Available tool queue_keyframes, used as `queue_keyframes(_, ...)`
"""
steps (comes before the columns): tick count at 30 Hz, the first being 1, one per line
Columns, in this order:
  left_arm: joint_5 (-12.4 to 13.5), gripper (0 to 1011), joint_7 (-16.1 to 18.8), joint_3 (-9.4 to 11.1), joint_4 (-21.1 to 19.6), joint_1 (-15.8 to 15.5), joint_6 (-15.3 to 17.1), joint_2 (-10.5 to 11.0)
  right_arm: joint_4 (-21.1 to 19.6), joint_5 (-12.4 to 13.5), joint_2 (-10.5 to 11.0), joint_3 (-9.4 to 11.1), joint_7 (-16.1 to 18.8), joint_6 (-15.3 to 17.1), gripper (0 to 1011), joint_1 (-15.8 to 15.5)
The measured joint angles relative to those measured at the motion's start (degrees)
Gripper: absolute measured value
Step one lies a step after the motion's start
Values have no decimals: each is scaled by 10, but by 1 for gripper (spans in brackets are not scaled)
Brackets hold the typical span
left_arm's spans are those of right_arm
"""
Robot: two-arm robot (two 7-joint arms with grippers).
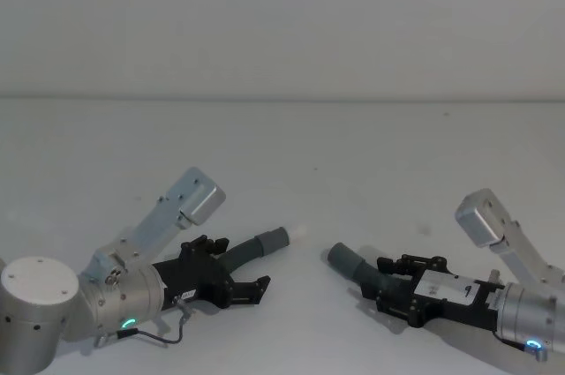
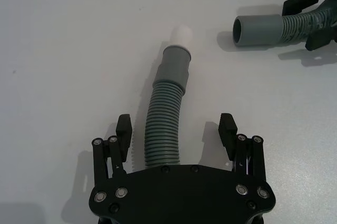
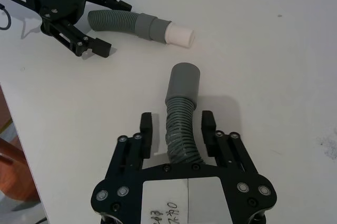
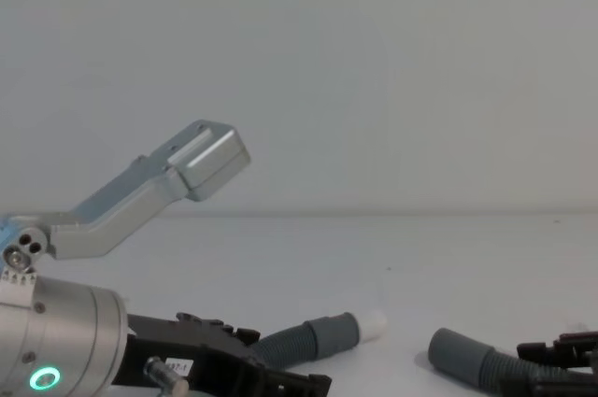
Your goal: Use both hands to pick up one end of the pipe from the table, align the ends, and insert them.
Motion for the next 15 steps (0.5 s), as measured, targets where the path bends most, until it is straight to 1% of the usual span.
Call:
queue_keyframes(2,0,1001,0,0,0,0,0,0,0,0,0,0,0,0,484,0)
queue_keyframes(4,0,1001,0,0,0,0,0,0,0,0,0,-1,0,0,439,0)
queue_keyframes(6,0,1001,0,0,0,0,0,0,0,-1,0,-1,0,0,358,0)
queue_keyframes(7,0,1001,0,0,0,0,0,0,0,-1,0,-1,0,0,341,0)
queue_keyframes(9,0,1001,0,0,0,0,0,0,1,-1,0,-1,0,-1,266,1)
queue_keyframes(15,0,963,1,0,0,0,0,0,1,-1,1,-1,0,-1,260,1)
